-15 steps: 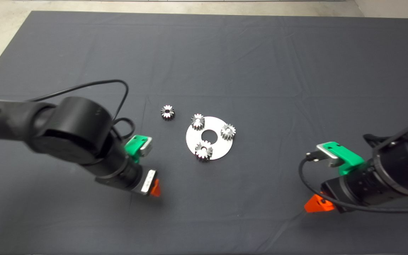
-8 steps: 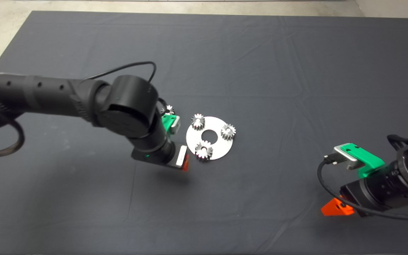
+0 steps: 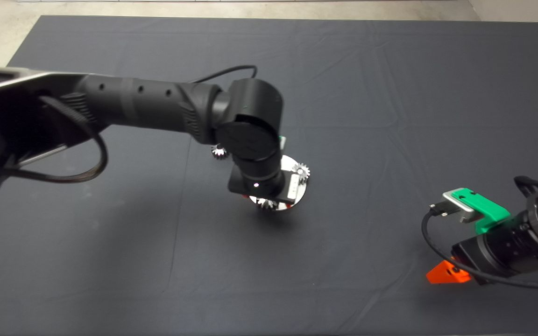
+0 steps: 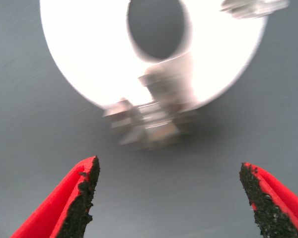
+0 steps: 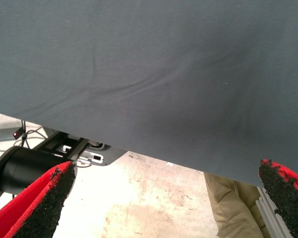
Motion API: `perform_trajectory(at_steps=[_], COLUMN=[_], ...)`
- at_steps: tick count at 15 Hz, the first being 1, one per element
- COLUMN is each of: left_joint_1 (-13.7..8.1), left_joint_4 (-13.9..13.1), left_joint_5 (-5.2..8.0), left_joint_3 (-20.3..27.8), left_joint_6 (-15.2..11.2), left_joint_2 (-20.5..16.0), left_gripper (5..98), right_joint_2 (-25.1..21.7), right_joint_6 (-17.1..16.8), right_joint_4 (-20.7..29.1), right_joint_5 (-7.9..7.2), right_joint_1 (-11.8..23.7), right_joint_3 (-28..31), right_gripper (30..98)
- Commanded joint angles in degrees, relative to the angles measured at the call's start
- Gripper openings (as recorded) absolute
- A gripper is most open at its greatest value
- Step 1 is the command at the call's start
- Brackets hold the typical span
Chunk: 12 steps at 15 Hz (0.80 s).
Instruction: Remove an incorrectly installed larger gear and replace it with the correct smaller gear
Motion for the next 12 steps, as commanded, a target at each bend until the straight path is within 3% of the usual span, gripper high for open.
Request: perform_trajectory(at_steps=[1,6,9,11,12], left_joint_1=[-1.00,-1.00,-0.65,-0.12,1.10], left_joint_4=[2.69,4.03,4.03,4.20,4.21], left_joint_5=[1.32,2.66,2.66,2.66,2.66], left_joint_3=[-2.66,-4.12,-5.46,-5.79,-5.79], left_joint_6=[0.02,1.00,1.25,2.74,3.09], left_joint_2=[2.63,1.63,0.84,0.05,-0.74], left_gripper=[67.1,65.8,69.3,70.9,74.0], right_joint_2=[-1.45,-1.48,-1.30,-1.13,-1.04], right_joint_6=[-0.43,-0.43,-0.45,-0.52,-0.51], right_joint_4=[0.98,1.68,1.68,1.68,1.68], right_joint_5=[-4.64,-4.64,-4.64,-4.64,-4.64], right_joint_1=[0.99,0.99,0.99,0.99,0.99], right_joint_3=[0.39,0.70,0.70,0.68,0.68], right_gripper=[97.7,97.7,97.7,97.7,97.7])
